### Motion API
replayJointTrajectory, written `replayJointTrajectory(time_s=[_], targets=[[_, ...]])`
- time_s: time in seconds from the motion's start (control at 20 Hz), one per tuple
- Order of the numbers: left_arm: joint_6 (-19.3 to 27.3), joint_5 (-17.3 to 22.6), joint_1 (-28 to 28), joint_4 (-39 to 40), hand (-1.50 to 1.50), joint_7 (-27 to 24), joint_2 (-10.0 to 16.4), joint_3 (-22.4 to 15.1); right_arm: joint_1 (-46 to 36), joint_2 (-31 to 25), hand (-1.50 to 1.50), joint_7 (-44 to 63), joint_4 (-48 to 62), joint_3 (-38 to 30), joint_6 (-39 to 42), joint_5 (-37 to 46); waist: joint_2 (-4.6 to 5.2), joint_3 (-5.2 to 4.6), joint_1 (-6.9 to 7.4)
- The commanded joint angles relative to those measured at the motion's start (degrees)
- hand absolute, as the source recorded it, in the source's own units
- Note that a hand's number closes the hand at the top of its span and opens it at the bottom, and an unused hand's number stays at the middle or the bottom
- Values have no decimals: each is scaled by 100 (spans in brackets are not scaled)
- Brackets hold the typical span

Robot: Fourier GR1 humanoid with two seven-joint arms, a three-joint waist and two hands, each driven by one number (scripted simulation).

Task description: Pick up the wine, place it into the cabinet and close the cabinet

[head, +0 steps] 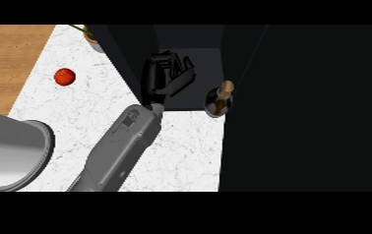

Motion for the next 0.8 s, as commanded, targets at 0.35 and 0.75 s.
replayJointTrajectory(time_s=[0.35, 0.75], targets=[[-380, 214, -747, 1548, 150, -575, -15, 584, 172, -71, -150, 554, -851, 20, -87, -545, 13, -2, -56], [-268, -168, -1792, 2562, 150, -1004, 148, 1178, 168, 143, -150, 263, -612, 217, -102, -369, 40, -2, -106]])
